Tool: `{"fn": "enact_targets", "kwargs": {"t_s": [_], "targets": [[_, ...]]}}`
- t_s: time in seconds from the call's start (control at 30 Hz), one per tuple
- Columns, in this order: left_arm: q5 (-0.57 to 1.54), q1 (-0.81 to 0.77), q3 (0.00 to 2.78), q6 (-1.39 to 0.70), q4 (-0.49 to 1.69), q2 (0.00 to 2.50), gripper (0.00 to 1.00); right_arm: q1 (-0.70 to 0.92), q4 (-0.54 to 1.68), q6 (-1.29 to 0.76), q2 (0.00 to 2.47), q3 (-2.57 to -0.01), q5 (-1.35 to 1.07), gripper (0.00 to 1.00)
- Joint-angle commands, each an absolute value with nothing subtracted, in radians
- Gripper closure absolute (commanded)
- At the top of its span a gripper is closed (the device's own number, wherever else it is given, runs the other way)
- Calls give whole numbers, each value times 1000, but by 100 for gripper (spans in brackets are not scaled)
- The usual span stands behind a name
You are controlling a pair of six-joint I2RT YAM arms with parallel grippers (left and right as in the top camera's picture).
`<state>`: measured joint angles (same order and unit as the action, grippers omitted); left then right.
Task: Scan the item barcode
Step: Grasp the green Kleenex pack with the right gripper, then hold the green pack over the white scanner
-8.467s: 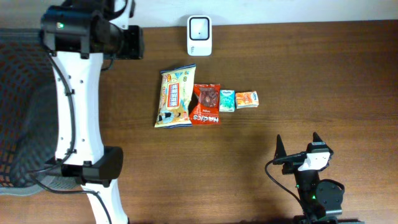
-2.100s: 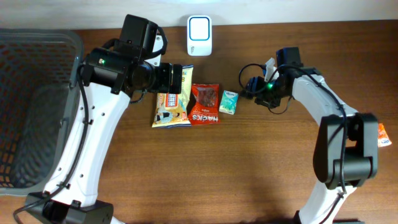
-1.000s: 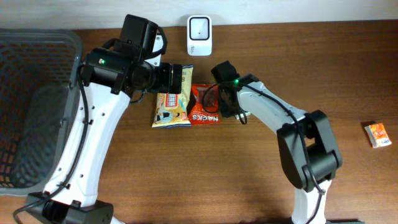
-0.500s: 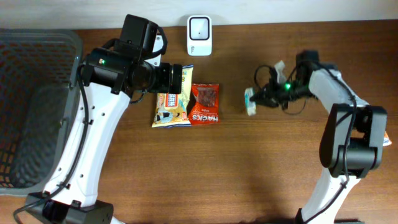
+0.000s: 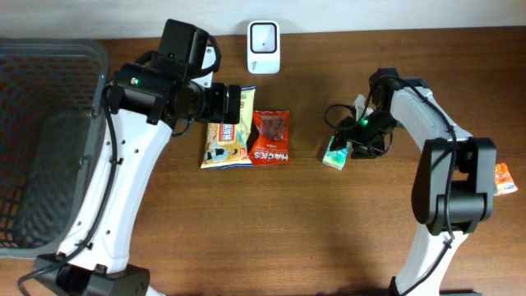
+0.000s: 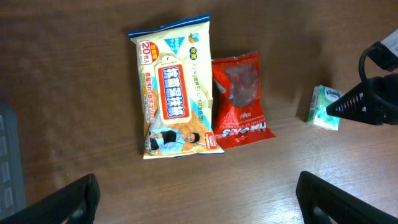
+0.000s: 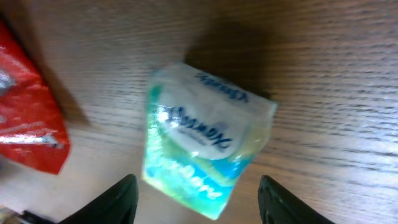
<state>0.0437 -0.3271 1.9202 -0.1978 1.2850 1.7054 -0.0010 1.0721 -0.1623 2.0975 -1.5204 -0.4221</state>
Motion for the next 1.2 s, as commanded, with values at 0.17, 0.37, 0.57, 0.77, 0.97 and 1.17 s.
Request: {"fn": "enact_targets", "kwargs": {"t_s": [0.17, 0.37, 0.57, 0.77, 0.97, 1.17], "targets": [[37, -326, 1923, -185, 1283, 1694, 1, 0, 991, -199, 2083, -1441, -400, 96], [37, -326, 1923, -185, 1283, 1694, 1, -17, 1080, 389, 2082, -1477, -1102, 96], [37, -326, 1923, -185, 1283, 1694, 1, 96, 1444, 991, 2082, -1477, -1071, 96], [37, -326, 1923, -185, 1283, 1694, 1, 117, 1289, 813, 2082, -1478, -1080, 96], [37, -326, 1923, -185, 1283, 1694, 1, 133, 670, -401, 2082, -1699, -206, 96], [37, -326, 1923, -185, 1283, 1694, 1, 357, 0, 224, 2167, -1752, 227, 96]]}}
